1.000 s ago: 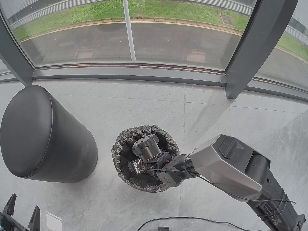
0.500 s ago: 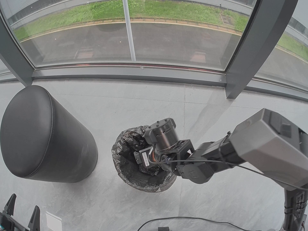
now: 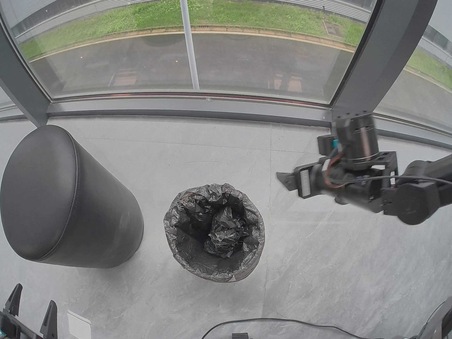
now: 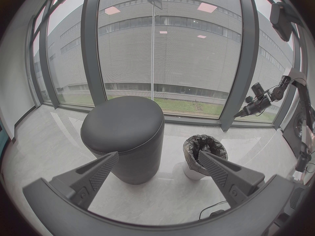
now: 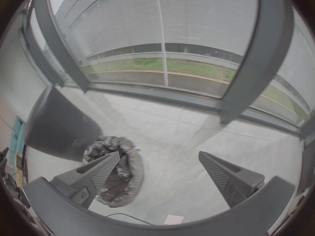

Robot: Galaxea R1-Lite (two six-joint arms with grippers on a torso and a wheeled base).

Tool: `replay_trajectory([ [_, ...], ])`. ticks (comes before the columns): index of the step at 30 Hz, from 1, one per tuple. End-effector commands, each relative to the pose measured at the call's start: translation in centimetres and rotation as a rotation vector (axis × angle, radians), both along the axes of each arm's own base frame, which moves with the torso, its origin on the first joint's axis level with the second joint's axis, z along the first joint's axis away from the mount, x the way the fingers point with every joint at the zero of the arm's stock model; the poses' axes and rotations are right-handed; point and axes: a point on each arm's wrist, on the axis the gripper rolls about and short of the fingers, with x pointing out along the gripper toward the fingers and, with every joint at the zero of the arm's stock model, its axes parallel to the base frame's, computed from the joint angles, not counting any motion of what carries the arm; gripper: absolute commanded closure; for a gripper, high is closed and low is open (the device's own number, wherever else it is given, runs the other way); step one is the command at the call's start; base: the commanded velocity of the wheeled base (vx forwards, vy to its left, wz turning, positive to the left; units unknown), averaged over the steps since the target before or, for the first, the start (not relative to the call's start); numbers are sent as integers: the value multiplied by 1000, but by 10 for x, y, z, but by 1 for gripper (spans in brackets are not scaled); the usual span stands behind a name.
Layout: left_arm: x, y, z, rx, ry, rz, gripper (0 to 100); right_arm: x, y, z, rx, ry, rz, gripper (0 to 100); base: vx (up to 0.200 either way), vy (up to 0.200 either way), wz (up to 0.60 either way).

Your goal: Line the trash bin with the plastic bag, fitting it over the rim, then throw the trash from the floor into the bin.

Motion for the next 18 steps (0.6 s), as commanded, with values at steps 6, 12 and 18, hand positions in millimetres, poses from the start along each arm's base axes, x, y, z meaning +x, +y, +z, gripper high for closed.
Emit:
replay_trajectory([
  [6, 0, 0, -5, 36, -5, -2, 0, -131, -178, 56, 35, -271, -382, 0, 0, 0, 0],
  [12, 0, 0, -5, 36, -3, -2, 0, -224, -189, 54, 0, -465, -430, 0, 0, 0, 0],
  [18, 0, 0, -5, 36, -5, -2, 0, -294, -188, 30, -4, -471, -424, 0, 0, 0, 0],
])
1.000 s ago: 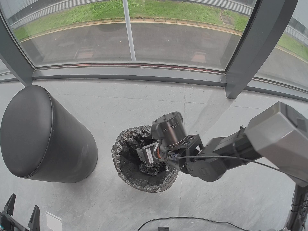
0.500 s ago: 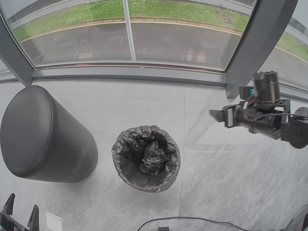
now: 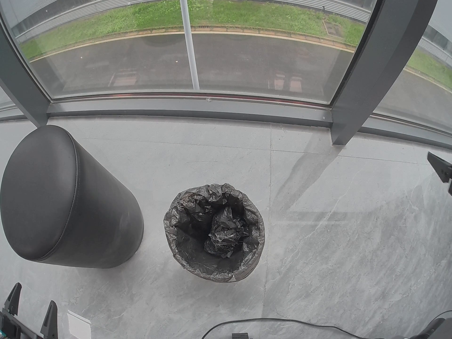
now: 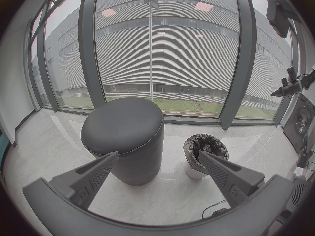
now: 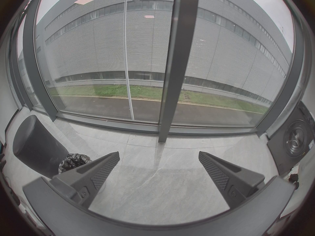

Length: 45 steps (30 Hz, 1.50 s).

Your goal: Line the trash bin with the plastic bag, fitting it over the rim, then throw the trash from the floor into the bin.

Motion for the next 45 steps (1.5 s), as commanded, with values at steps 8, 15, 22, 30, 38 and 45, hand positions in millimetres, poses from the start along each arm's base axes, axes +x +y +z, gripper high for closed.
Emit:
replay_trajectory([
  [8, 0, 0, -5, 6, 2, -1, 0, -179, -9, -71, -45, -208, -70, 0, 0, 0, 0],
  [15, 0, 0, -5, 6, 2, -1, 0, -191, -9, -92, -33, -255, -58, 0, 0, 0, 0],
  [22, 0, 0, -5, 6, 2, -1, 0, -177, -9, -113, -15, -169, -49, 0, 0, 0, 0],
  [30, 0, 0, -5, 6, 2, -1, 0, -149, -9, -154, -14, -127, -43, 0, 0, 0, 0],
  [38, 0, 0, -5, 6, 0, -1, 0, -138, -7, -174, 44, -131, 67, 0, 0, 0, 0],
  [45, 0, 0, -5, 6, 0, -1, 0, -138, -6, -176, 5, -111, 99, 0, 0, 0, 0],
])
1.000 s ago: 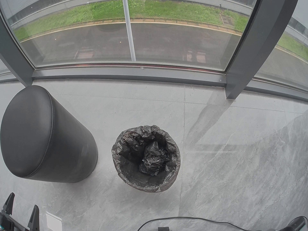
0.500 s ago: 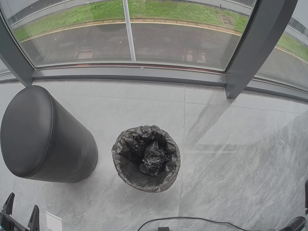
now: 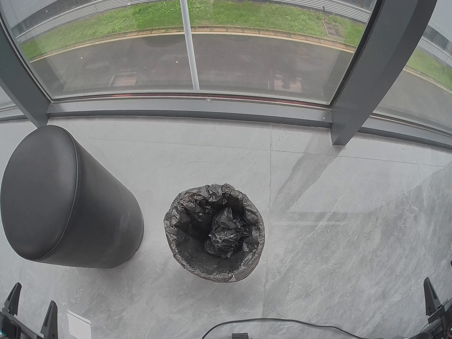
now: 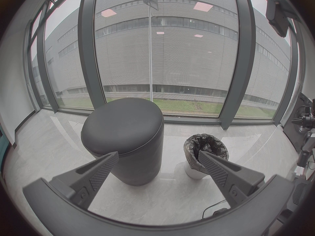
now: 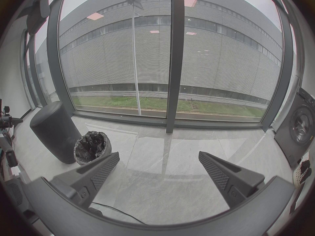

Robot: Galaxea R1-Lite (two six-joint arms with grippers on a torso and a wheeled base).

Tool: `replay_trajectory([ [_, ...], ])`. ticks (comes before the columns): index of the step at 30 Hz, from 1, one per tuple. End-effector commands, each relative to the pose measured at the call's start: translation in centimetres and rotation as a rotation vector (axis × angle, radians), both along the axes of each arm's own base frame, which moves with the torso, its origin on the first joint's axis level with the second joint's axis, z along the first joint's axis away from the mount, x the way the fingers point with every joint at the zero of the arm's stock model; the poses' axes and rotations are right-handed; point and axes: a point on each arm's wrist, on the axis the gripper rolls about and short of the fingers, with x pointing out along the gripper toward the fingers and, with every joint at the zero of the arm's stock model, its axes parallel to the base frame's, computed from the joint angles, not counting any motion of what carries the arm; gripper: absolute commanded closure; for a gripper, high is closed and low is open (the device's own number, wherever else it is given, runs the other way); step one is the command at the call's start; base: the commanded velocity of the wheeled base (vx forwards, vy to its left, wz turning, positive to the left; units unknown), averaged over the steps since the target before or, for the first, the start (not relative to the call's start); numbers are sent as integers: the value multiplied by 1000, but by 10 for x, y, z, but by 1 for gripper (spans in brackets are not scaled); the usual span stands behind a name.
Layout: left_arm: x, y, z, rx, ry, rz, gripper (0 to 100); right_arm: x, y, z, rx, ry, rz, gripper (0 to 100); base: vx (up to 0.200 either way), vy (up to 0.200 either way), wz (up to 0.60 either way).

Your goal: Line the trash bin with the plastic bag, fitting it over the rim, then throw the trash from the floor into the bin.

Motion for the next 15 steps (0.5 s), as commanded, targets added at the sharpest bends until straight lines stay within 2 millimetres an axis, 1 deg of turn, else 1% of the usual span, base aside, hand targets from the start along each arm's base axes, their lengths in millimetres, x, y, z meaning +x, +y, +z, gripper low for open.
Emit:
replay_trajectory([
  [1, 0, 0, -5, 0, 3, 0, 0, 1, 0, -7, -11, 16, 7, 0, 0, 0, 0],
  [15, 0, 0, -5, 0, 3, 0, 0, 1, 0, -6, 26, 12, 7, 0, 0, 0, 0],
])
